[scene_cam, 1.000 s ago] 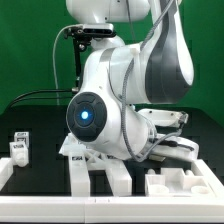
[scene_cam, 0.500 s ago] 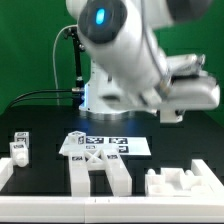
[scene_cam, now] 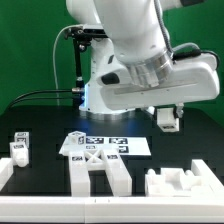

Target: Assemble chair

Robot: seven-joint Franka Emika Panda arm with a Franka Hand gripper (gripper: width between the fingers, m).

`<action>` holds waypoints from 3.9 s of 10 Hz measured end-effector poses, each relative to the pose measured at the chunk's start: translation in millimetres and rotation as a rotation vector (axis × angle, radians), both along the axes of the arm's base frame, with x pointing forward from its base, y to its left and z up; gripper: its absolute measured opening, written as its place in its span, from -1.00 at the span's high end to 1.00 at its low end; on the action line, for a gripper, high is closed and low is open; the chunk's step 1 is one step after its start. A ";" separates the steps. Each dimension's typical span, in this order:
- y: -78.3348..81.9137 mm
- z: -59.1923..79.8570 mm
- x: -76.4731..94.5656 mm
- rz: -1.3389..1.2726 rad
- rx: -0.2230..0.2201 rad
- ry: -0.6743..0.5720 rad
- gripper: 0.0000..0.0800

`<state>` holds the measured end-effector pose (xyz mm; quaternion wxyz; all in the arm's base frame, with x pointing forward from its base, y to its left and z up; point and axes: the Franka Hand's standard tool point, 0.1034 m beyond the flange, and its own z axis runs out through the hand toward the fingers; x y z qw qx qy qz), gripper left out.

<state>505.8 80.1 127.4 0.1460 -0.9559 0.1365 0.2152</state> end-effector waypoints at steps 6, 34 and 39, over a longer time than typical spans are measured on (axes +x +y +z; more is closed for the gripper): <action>8.8 0.7 49.3 0.120 -0.165 -0.507 0.29; 41.5 -46.0 98.7 0.214 -0.291 -0.866 0.29; 41.8 -47.2 99.0 0.216 -0.301 -0.895 0.22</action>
Offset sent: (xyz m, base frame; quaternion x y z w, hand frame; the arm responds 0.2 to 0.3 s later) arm 0.0000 0.0000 0.0000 0.0000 0.1938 0.0000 0.9810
